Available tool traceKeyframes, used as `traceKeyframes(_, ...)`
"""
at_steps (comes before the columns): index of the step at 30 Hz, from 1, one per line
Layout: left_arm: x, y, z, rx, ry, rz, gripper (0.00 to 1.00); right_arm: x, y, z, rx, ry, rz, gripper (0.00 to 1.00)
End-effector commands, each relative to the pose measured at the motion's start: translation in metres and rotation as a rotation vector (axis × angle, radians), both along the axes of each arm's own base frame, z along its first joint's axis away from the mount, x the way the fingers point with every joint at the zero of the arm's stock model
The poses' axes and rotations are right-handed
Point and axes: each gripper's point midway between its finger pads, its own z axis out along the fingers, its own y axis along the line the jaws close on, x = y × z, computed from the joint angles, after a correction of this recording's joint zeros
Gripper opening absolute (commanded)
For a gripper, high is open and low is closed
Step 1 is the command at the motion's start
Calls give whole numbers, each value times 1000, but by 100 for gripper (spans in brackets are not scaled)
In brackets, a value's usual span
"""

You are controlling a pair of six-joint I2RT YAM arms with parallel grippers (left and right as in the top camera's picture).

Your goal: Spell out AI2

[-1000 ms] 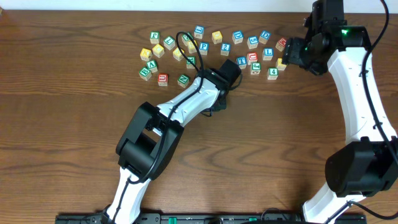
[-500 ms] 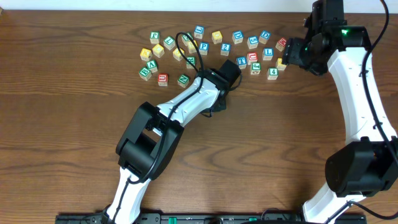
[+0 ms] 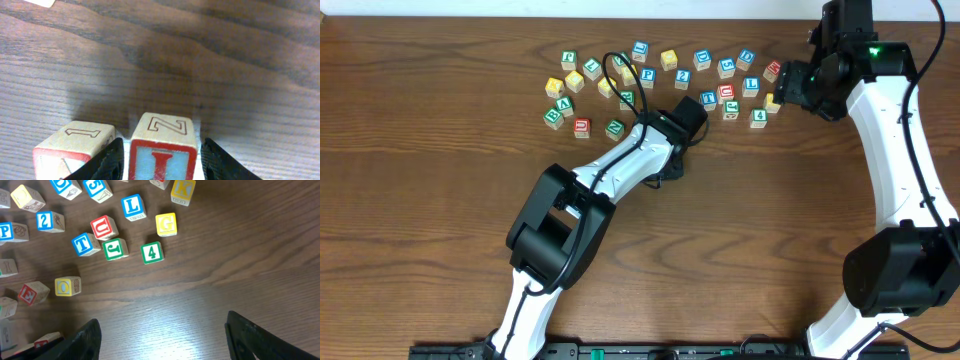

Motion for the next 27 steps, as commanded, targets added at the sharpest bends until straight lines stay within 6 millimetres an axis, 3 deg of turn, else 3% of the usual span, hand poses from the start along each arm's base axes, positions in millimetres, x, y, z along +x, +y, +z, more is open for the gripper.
traceKeyframes(1,10,-5,37,-36,-67,-52,49,2,1,11,3,-28,14,75)
traceKeyframes(5,16,-7,77,-75,-147,-76,49,2,2,11,6,-29,16,74)
traceKeyframes(9,19,-2,134,-128,-258,-90,49,2,6,11,13,-28,24,75)
traceKeyframes(14,19,23,188,-157,-351,-93,49,3,23,12,21,-37,73,75)
traceKeyframes(18,21,72,218,-141,-389,-30,49,5,53,16,51,-62,148,74)
traceKeyframes(19,22,102,229,-115,-400,-4,49,8,72,20,70,-87,186,74)
traceKeyframes(27,32,219,246,-41,-433,221,50,34,120,48,79,-155,274,77)
